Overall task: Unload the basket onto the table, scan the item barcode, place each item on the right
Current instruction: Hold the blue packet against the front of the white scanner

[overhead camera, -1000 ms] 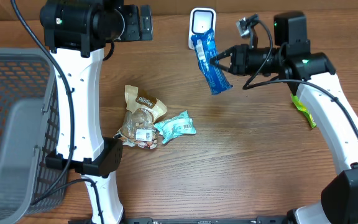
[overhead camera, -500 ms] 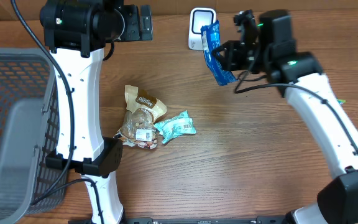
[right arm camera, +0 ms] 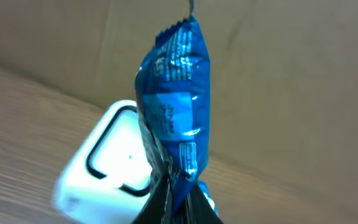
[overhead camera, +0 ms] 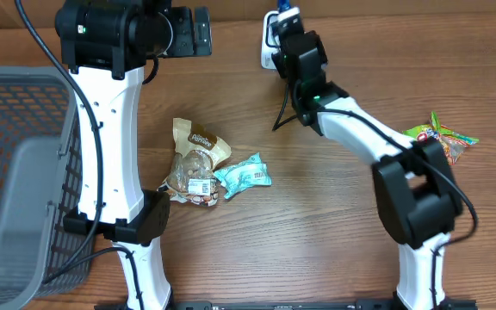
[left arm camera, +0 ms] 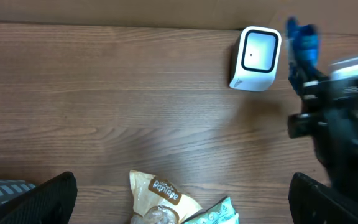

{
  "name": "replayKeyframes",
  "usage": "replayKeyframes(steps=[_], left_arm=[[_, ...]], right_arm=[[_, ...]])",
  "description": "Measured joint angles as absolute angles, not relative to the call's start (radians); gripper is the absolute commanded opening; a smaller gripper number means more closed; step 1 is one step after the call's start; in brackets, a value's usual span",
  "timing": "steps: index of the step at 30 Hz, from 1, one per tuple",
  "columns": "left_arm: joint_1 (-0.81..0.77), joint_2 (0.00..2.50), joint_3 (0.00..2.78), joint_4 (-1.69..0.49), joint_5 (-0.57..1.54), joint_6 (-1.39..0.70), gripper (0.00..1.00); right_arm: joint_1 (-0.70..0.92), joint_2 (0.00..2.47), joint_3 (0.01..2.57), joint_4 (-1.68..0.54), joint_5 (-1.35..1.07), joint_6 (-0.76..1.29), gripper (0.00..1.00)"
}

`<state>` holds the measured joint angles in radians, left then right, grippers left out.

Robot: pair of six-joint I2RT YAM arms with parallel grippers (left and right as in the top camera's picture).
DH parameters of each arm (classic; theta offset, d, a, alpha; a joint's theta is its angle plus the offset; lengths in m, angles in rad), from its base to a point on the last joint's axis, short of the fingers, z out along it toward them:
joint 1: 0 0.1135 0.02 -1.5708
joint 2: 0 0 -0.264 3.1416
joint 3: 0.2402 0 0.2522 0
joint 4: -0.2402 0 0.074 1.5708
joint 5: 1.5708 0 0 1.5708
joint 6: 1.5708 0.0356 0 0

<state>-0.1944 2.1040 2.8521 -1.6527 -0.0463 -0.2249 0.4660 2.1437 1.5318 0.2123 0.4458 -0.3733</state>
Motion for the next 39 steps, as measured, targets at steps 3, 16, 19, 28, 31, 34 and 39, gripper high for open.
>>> replayKeyframes(steps=[3, 16, 19, 28, 31, 34, 39], left_arm=[[-0.194, 2.104, 2.852, -1.652, -0.046, -0.225, 1.0], [-0.194, 2.104, 2.852, -1.652, -0.047, -0.225, 1.0], [-0.194, 2.104, 2.852, -1.652, -0.047, -0.225, 1.0], [-0.194, 2.104, 2.852, -1.652, -0.047, -0.225, 1.0], [-0.194, 2.104, 2.852, -1.652, -0.047, -0.225, 1.0], [-0.194, 2.104, 2.852, -1.652, -0.047, -0.225, 1.0], [-0.194, 2.104, 2.852, -1.652, -0.047, -0.225, 1.0]], right_arm=[[0.466, 2.223, 1.531, 0.304, 0.482, -0.589, 0.04], [0.464, 2.332, 1.533, 0.537, 0.584, -0.983, 0.04], [0.462, 2.332, 1.533, 0.539, 0.584, -0.995, 0.04], [0.447, 2.332, 1.534, 0.539, 0.585, -1.0, 0.04], [0.446, 2.332, 1.533, 0.542, 0.584, -1.0, 0.04], [0.446, 2.332, 1.534, 0.55, 0.583, -1.0, 0.04], [0.446, 2.332, 1.533, 0.557, 0.582, -1.0, 0.04]])
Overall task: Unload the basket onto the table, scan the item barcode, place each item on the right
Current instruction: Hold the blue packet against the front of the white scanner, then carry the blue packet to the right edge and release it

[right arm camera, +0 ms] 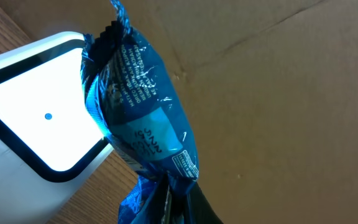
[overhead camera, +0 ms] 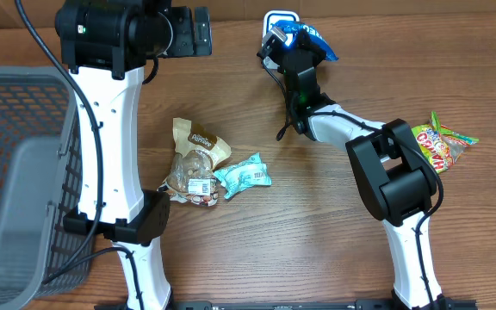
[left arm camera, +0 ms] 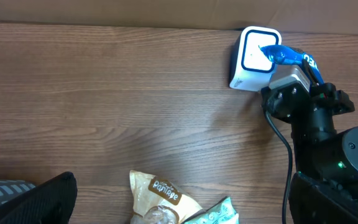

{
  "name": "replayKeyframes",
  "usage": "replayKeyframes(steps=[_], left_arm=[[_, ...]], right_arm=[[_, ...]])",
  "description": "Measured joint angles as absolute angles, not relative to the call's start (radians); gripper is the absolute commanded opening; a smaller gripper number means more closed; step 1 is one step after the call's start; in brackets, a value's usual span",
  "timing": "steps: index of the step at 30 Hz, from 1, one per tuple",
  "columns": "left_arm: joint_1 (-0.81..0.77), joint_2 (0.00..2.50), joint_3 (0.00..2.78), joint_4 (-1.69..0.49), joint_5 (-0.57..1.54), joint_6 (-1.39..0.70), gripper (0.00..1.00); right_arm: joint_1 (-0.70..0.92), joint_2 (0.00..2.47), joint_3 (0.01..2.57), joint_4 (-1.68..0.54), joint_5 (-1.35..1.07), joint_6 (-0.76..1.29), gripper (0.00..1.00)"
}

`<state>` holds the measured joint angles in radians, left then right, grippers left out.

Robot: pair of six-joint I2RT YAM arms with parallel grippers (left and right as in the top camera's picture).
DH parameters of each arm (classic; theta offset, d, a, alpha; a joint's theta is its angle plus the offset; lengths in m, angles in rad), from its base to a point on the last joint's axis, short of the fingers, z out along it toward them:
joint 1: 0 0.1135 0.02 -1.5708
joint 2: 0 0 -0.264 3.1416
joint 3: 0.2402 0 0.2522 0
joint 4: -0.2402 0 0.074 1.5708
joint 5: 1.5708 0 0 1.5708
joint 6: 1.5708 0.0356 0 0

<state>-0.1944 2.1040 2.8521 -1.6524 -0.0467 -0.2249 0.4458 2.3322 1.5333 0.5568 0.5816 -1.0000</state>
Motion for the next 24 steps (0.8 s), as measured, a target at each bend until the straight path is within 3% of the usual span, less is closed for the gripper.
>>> replayKeyframes(steps=[12, 19, 24], left_arm=[[-0.194, 2.104, 2.852, -1.652, -0.047, -0.225, 1.0], [-0.194, 2.104, 2.852, -1.65, -0.047, -0.225, 1.0], [-0.194, 2.104, 2.851, -1.652, -0.05, -0.225, 1.0]], right_arm=[[0.448, 2.325, 1.534, 0.538, 0.581, -1.05, 0.04], [0.46, 2.065, 1.535, -0.05, 0.436, -0.896, 0.04], [0.445, 1.777, 1.54, -0.36, 0.13, -0.593, 0.04]])
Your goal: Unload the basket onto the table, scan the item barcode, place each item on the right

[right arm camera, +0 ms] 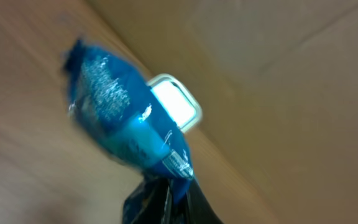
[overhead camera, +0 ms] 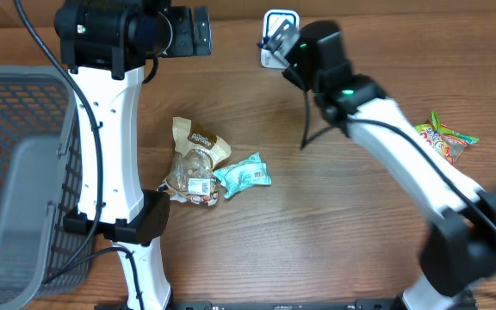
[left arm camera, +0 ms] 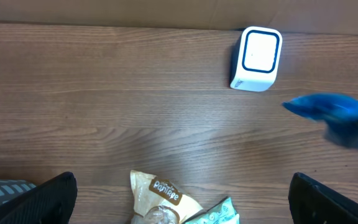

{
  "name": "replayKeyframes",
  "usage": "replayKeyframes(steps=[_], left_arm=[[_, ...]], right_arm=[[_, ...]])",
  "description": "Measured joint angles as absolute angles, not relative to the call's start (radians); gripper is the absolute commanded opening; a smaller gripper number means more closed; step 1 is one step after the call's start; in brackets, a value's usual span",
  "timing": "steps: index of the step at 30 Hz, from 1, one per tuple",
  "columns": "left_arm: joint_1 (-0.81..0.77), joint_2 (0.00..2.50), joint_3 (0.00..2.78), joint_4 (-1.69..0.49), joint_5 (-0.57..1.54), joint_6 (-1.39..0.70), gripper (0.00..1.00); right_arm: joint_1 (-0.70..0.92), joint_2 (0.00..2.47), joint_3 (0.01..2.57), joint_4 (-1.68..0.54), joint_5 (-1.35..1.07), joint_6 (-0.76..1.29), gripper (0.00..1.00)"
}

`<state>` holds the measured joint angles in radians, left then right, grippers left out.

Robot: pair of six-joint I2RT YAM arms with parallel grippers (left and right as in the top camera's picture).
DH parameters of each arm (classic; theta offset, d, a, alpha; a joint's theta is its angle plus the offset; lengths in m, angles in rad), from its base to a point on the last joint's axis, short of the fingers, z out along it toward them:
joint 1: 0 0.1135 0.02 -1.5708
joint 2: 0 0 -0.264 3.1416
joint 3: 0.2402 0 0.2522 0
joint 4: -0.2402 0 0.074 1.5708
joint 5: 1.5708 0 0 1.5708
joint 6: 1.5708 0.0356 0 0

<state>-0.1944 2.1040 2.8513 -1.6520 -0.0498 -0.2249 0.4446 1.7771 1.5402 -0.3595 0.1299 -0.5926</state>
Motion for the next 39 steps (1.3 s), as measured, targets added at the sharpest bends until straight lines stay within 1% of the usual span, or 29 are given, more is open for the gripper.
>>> replayKeyframes(steps=[2, 4, 6, 8, 10, 13, 14, 16, 17, 19, 24, 25, 26, 28, 29, 30, 31, 32, 35, 39], left_arm=[[-0.194, 2.104, 2.851, -1.653, -0.05, -0.225, 1.0], [-0.194, 2.104, 2.851, -1.652, -0.049, -0.225, 1.0], [-0.194, 2.104, 2.851, -1.653, -0.05, -0.225, 1.0], [-0.194, 2.104, 2.851, -1.653, -0.05, -0.225, 1.0], [-0.194, 2.104, 2.851, -1.652, -0.05, -0.225, 1.0], [-0.194, 2.104, 2.851, -1.652, -0.049, -0.225, 1.0], [-0.194, 2.104, 2.851, -1.652, -0.05, -0.225, 1.0], [-0.194, 2.104, 2.851, -1.653, -0.05, -0.225, 0.99], [-0.194, 2.104, 2.851, -1.653, -0.05, -0.225, 1.0], [-0.194, 2.104, 2.851, -1.653, -0.05, -0.225, 1.0], [-0.194, 2.104, 2.851, -1.652, -0.05, -0.225, 1.0], [-0.194, 2.104, 2.851, -1.653, -0.05, -0.225, 1.0], [-0.194, 2.104, 2.851, -1.652, -0.05, -0.225, 1.0], [-0.194, 2.104, 2.851, -1.653, -0.05, -0.225, 1.0], [-0.194, 2.104, 2.851, -1.652, -0.05, -0.225, 1.0], [-0.194, 2.104, 2.851, -1.653, -0.05, -0.225, 1.0], [-0.194, 2.104, 2.851, -1.652, -0.05, -0.225, 1.0], [-0.194, 2.104, 2.851, -1.653, -0.05, -0.225, 1.0], [-0.194, 2.104, 2.851, -1.652, -0.05, -0.225, 1.0], [-0.194, 2.104, 2.851, -1.652, -0.05, -0.225, 1.0]], right_arm=[[0.424, 1.693, 1.541, -0.434, 0.007, -0.48, 0.04], [0.372, 1.601, 1.543, -0.543, -0.146, -0.304, 0.04], [0.317, 1.555, 1.543, -0.621, -0.228, -0.17, 0.04], [0.226, 1.519, 1.543, -0.71, -0.317, -0.015, 0.04], [0.138, 1.509, 1.543, -0.783, -0.386, 0.08, 0.04], [-0.014, 1.508, 1.543, -0.884, -0.482, 0.181, 0.04], [-0.106, 1.509, 1.543, -0.937, -0.514, 0.218, 0.04], [-0.194, 1.51, 1.543, -0.976, -0.534, 0.244, 0.04], [-0.269, 1.517, 1.543, -0.999, -0.541, 0.264, 0.04], [-0.367, 1.547, 1.543, -1.011, -0.542, 0.283, 0.04], [-0.527, 1.682, 1.506, -0.965, -0.539, 0.316, 0.04], [-0.548, 1.714, 1.501, -0.966, -0.538, 0.328, 0.05], [-0.567, 1.747, 1.496, -0.967, -0.535, 0.339, 0.1], [-0.609, 1.822, 1.486, -0.967, -0.533, 0.372, 0.3], [-0.62, 1.843, 1.483, -0.965, -0.533, 0.377, 0.36], [-0.633, 1.861, 1.48, -0.965, -0.533, 0.389, 0.54], [-0.64, 1.871, 1.479, -0.964, -0.533, 0.392, 0.63], [-0.648, 1.875, 1.479, -0.966, -0.535, 0.405, 0.64], [-0.651, 1.872, 1.479, -0.982, -0.548, 0.41, 0.65], [-0.64, 1.868, 1.488, -1.046, -0.658, 0.324, 0.66]])
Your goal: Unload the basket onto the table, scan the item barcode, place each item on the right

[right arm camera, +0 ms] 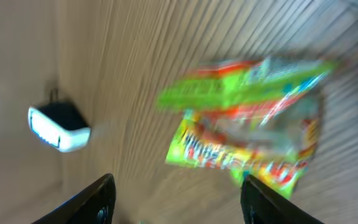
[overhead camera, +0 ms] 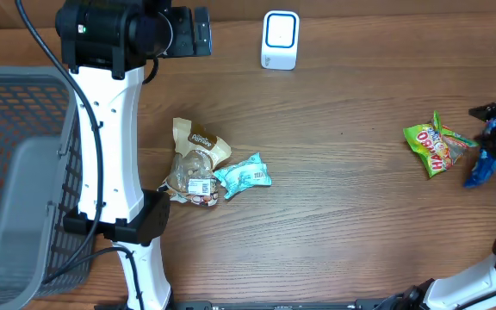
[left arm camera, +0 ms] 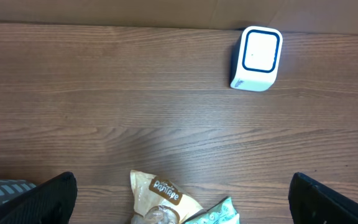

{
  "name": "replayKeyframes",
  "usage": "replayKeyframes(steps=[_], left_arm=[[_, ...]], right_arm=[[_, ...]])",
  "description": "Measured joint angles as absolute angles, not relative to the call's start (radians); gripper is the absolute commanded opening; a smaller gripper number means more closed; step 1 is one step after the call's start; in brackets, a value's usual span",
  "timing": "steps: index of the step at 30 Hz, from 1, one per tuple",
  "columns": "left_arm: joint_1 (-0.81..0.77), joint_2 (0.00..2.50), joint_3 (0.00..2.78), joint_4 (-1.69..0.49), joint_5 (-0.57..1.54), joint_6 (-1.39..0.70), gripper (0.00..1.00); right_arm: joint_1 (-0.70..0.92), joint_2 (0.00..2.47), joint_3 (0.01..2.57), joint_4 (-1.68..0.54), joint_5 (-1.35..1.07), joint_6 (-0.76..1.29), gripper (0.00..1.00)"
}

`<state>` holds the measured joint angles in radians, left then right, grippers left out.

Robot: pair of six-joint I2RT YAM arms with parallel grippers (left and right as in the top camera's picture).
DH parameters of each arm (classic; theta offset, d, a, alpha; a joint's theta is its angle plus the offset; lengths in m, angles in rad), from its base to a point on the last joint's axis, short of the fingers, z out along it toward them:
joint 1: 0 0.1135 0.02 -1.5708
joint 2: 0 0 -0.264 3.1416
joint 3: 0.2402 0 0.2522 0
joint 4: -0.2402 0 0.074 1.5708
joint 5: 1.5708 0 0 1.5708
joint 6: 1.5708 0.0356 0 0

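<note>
The white scanner (overhead camera: 280,39) stands at the table's far edge, its window also showing in the left wrist view (left arm camera: 256,57). A blue packet (overhead camera: 480,170) lies at the table's right side, beside a green snack bag (overhead camera: 436,146). My right gripper (right arm camera: 182,199) is open above that green bag (right arm camera: 247,134), nothing between its fingers; its view is blurred. The arm shows at the right edge overhead. My left gripper (left arm camera: 179,205) hangs open high over the table, nothing in it.
A brown Pantree bag (overhead camera: 199,138), a clear bag of nuts (overhead camera: 193,179) and a teal packet (overhead camera: 244,175) lie left of the middle. A grey wire basket (overhead camera: 15,172) fills the left edge. A cardboard wall runs behind the scanner.
My right gripper was near the scanner, shut on the blue packet. Now it is at the far right, open, and the packet lies beside the green bag. The left arm is unchanged.
My right gripper held the blue packet upright by the scanner, then flat against the scanner's window, then a little away from it. Now the packet lies on the table at the right and the gripper is open. The left arm stayed put throughout.
</note>
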<state>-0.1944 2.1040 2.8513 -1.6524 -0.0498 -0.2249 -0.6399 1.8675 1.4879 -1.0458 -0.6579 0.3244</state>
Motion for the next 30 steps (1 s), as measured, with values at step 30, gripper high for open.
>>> replayKeyframes(steps=[30], left_arm=[[-0.194, 2.104, 2.851, -1.652, -0.05, -0.225, 1.0]], right_arm=[[0.613, 1.865, 1.274, -0.707, -0.514, 0.676, 0.38]])
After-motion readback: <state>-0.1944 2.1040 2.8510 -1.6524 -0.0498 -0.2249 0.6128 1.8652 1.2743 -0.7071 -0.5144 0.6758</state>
